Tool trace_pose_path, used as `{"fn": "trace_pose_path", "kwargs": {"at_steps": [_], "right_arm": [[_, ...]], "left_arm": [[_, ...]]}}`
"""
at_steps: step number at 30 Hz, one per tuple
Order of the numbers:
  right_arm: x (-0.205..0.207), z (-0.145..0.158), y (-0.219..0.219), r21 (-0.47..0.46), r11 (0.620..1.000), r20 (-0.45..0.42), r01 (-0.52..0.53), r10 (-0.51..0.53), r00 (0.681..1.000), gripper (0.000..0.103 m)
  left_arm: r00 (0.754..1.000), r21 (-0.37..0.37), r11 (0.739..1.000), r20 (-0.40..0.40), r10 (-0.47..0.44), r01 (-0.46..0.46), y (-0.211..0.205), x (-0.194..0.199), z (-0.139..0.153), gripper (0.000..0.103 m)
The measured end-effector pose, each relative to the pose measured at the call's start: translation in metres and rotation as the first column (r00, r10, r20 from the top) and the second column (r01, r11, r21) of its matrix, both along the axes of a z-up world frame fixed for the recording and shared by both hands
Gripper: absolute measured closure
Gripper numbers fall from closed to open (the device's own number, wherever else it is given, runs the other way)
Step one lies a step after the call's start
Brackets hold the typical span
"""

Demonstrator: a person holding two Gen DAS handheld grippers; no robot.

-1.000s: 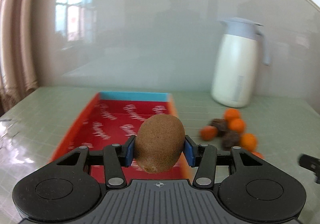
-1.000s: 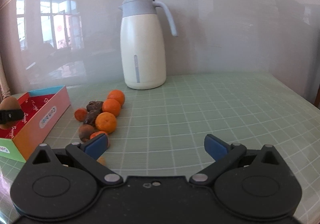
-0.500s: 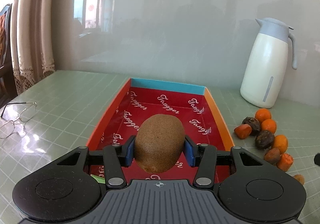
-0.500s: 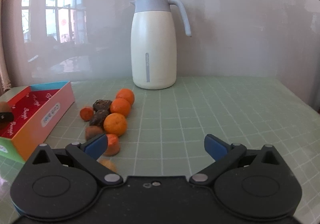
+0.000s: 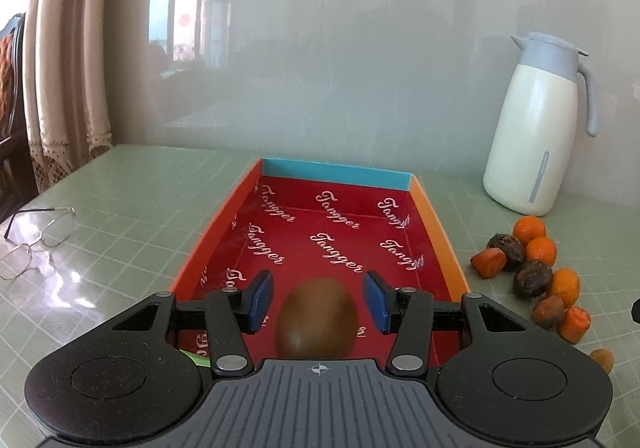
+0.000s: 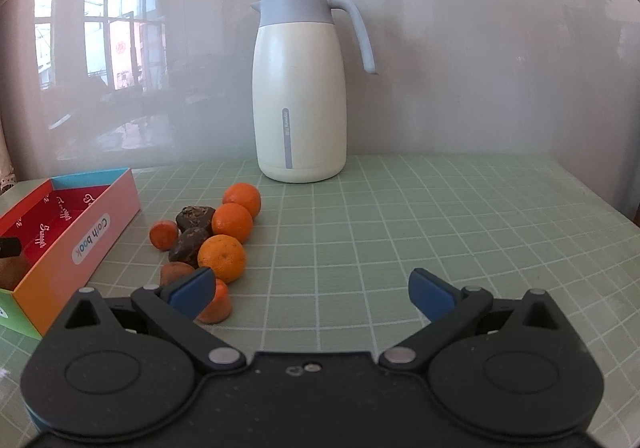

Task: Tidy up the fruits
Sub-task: 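Carry the kiwi with the left tool into the red box and release, then move the left tool aside while the right tool grasps a dark brown dried fruit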

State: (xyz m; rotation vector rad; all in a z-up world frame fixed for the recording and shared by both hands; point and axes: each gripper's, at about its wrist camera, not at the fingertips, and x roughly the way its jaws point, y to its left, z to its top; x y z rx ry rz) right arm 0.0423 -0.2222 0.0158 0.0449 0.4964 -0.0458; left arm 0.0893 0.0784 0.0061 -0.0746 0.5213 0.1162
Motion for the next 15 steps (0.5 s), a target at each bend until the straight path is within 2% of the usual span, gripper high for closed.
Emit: {"fn": "trace_pose_path", "kwargs": {"at_steps": [2,4,6,10,13,15], "right_arm": [[-0.001,0.000,0.000,-0.003,1.000,0.001,0.000,0.000,1.000,0.000],[-0.001,0.000,-0.001,-0.004,1.000,0.000,0.001,-0.001,1.000,0.000],[-0.002,0.001,-0.001,-0.010,1.000,0.001,0.002,-0.002,1.000,0.000],[-0.005,0.002,0.001,-0.016,1.000,0.013,-0.018,0.018,1.000,0.000],[-0.006,0.002,0.004,-0.043,0.999,0.013,0.002,-0.002,1.000,0.000],[-0.007,0.002,0.003,-0.030,0.999,0.012,0.016,-0.016,1.000,0.000]], "left_arm": [[1.000,0.001,1.000,-0.005,0.000,0.000,0.000,-0.001,0.001,0.054],[1.000,0.002,1.000,0.003,0.004,-0.004,0.001,-0.003,0.003,0.045],[0.999,0.016,1.000,0.024,0.021,-0.022,0.002,-0.007,0.006,0.020],[0.998,0.030,0.999,0.053,0.037,-0.039,0.006,-0.014,0.011,0.017],[0.997,0.031,0.998,0.054,0.048,-0.050,0.010,-0.016,0.012,0.016],[0.997,0.031,0.998,0.056,0.053,-0.055,0.012,-0.018,0.013,0.015]]}}
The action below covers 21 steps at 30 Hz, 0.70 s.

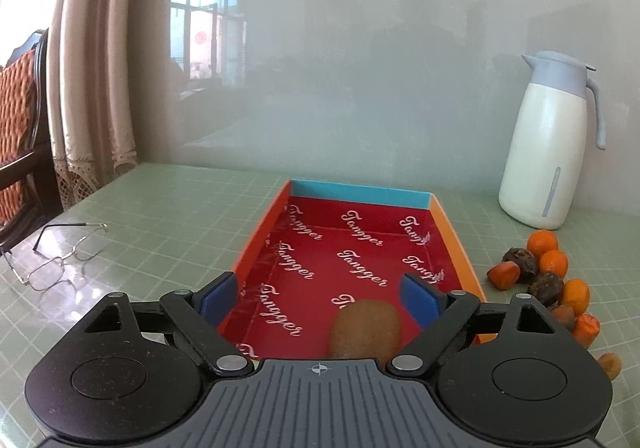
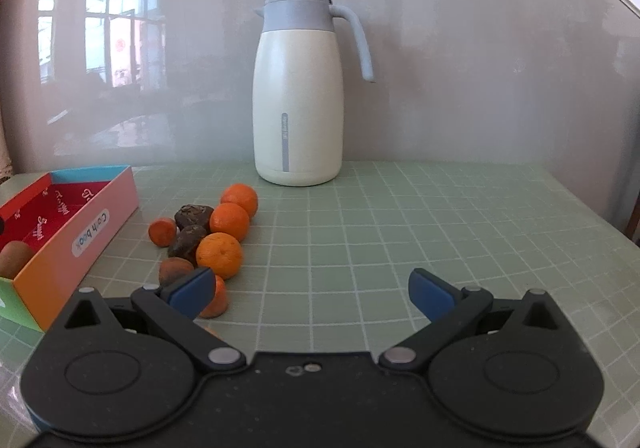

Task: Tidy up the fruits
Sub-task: 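Move the left tool aside while the right tool grasps a dark brown dried fruit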

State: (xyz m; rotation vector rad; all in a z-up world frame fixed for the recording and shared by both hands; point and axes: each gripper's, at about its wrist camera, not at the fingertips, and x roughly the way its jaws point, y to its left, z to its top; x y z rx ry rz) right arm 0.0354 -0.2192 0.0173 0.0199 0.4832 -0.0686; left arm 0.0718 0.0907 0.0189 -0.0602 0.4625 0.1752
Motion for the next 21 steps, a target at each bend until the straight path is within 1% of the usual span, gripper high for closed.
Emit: {"fn": "trace_pose_path", "kwargs": {"at_steps": [5,8,11,12,18,20,21], "right_arm": [[-0.001,-0.001,-0.008,0.071,0.997,-0.011,0.002,-0.001,1.000,0.001],[-0.001,-0.002,-0.004,0.048,0.999,-0.017,0.000,0.001,1.000,0.003],[0.000,-0.001,0.003,0.032,0.999,-0.013,-0.027,0.028,1.000,0.005],[0.001,0.000,0.006,0.025,0.999,-0.010,-0.036,0.037,0.999,0.007],[0.016,0.011,0.028,-0.001,0.994,0.036,-0.106,0.106,0.994,0.008],[0.025,0.015,0.035,-0.007,0.992,0.038,-0.128,0.129,0.991,0.015],[0.031,0.016,0.041,-0.015,0.990,0.027,-0.139,0.139,0.990,0.020]], "left_arm": [[1.000,0.005,1.000,0.012,0.013,-0.014,0.005,-0.006,0.001,0.012],[1.000,0.006,1.000,0.010,0.019,-0.019,0.008,-0.006,0.001,0.012],[1.000,0.003,1.000,0.011,0.027,-0.027,0.012,-0.007,0.000,0.012],[0.999,0.003,1.000,0.012,0.030,-0.030,0.013,-0.007,0.000,0.012],[0.998,0.006,0.999,0.015,0.053,-0.053,0.024,-0.008,-0.001,0.011],[0.998,0.010,0.998,0.015,0.066,-0.066,0.029,-0.009,-0.002,0.011],[0.997,0.011,0.997,0.014,0.075,-0.075,0.033,-0.009,-0.003,0.011]]}}
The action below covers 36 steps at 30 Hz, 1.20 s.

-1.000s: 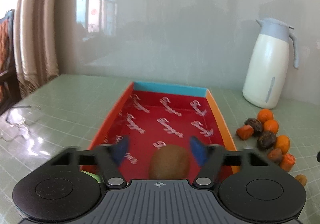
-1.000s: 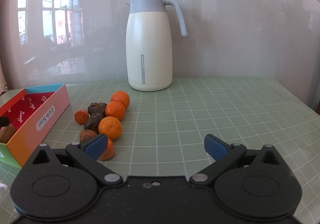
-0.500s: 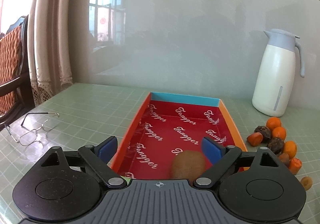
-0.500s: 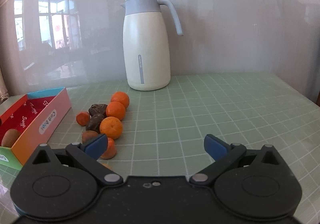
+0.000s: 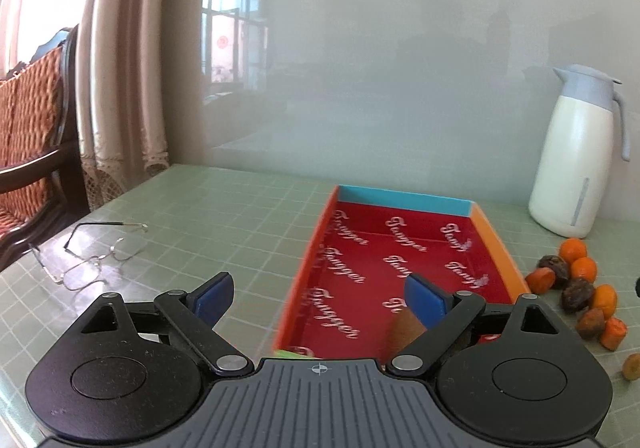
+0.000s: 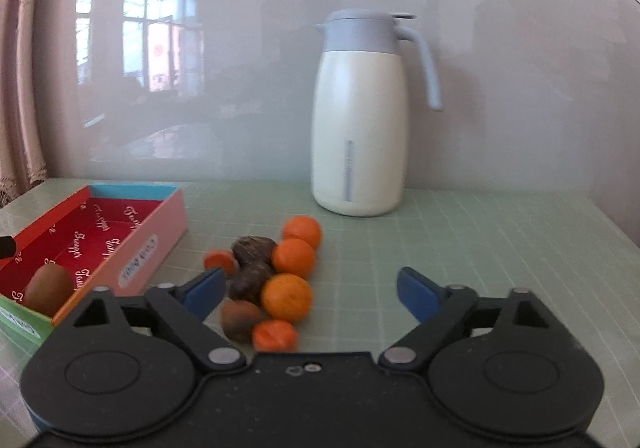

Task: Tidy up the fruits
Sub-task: 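Move the left tool aside while the right tool grasps a dark brown dried fruit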

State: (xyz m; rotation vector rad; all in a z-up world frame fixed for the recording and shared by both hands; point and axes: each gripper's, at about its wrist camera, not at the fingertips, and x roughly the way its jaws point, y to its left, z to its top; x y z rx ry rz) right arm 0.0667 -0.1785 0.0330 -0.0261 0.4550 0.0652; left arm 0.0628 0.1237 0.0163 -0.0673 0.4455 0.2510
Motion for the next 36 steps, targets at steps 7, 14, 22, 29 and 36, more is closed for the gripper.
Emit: {"fn": "trace_pose_path", "kwargs": {"at_steps": [7,14,22,29,36], "right_arm": [[0.021,-0.009,0.041,-0.064,0.994,-0.023,-0.093,0.092,0.995,0.028],[0.038,-0.020,0.055,-0.052,0.989,-0.096,-0.136,0.131,0.987,0.059],[0.049,-0.029,0.060,-0.086,0.990,-0.136,-0.110,0.098,0.986,0.058],[0.069,-0.035,0.069,-0.124,0.984,-0.138,-0.128,0.111,0.984,0.050],[0.084,-0.040,0.075,-0.168,0.975,-0.144,-0.145,0.121,0.982,0.043]], "left_arm": [[0.998,-0.011,0.998,-0.011,0.062,-0.062,0.028,-0.001,-0.005,0.010],[0.994,-0.026,0.994,-0.016,0.105,-0.105,0.047,-0.003,-0.009,0.009],[0.993,-0.043,0.992,-0.015,0.115,-0.116,0.055,-0.007,-0.010,0.008],[0.993,-0.044,0.992,-0.015,0.113,-0.114,0.054,-0.006,-0.010,0.007],[0.994,-0.037,0.994,-0.017,0.106,-0.107,0.051,-0.005,-0.009,0.007]]}}
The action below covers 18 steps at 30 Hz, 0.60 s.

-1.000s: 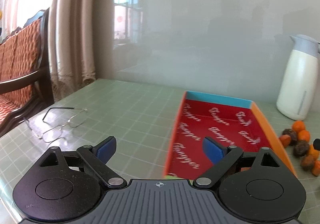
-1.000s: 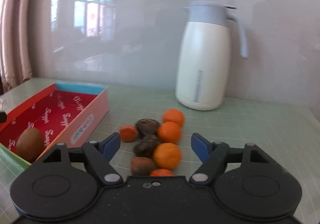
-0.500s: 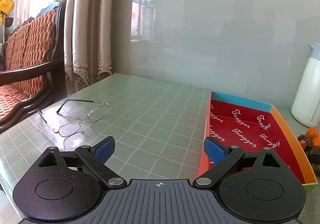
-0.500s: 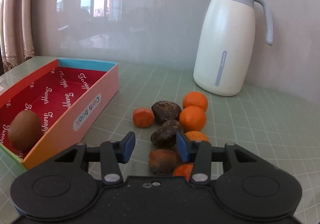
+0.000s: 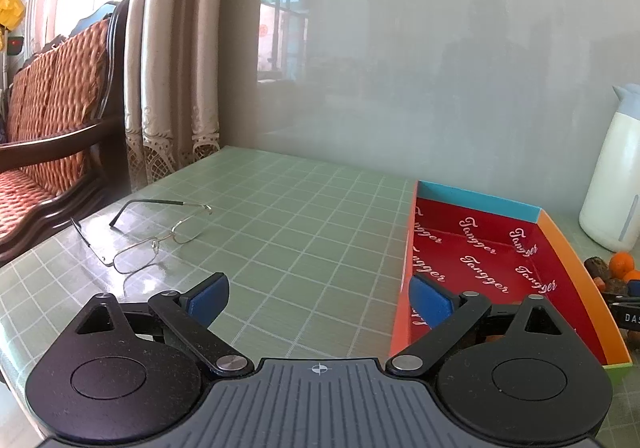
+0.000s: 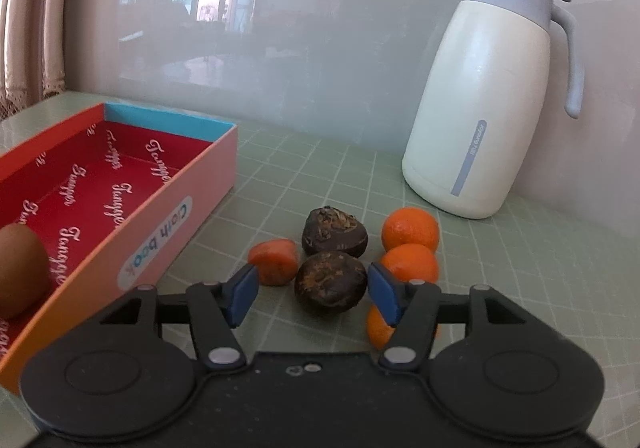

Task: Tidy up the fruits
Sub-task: 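Move the left tool aside while the right tool grasps a dark brown dried fruit, then carry the dried fruit with the right tool into the red box and release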

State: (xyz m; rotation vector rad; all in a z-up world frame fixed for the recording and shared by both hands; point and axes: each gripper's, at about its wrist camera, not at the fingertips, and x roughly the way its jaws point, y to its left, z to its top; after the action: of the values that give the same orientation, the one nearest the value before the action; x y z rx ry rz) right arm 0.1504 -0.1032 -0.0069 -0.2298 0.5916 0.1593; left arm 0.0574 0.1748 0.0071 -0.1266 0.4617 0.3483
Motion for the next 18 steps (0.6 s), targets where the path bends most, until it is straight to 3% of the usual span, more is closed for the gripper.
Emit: {"fn": "trace_pose_path", "kwargs": {"at_steps": [10,12,13,18], "right_arm": [[0.004,-0.006,0.011,-0.121,0.991,-0.009,-0.054,0.053,0.999,0.044],[0.005,-0.004,0.009,-0.106,0.993,-0.019,-0.058,0.056,0.998,0.051],[0.006,-0.004,0.007,-0.094,0.994,-0.027,-0.061,0.059,0.998,0.062],[0.003,-0.001,0.004,-0.052,0.996,-0.043,-0.078,0.076,0.996,0.063]], "left_arm": [[1.000,-0.001,1.000,0.002,-0.001,0.001,-0.001,-0.001,0.001,0.007],[1.000,0.003,1.000,-0.001,0.001,-0.001,-0.001,-0.001,0.000,0.007],[1.000,0.000,1.000,0.000,0.003,-0.003,-0.001,-0.001,0.000,0.007],[1.000,-0.007,1.000,0.004,0.007,-0.007,0.002,-0.003,0.000,0.006]]}}
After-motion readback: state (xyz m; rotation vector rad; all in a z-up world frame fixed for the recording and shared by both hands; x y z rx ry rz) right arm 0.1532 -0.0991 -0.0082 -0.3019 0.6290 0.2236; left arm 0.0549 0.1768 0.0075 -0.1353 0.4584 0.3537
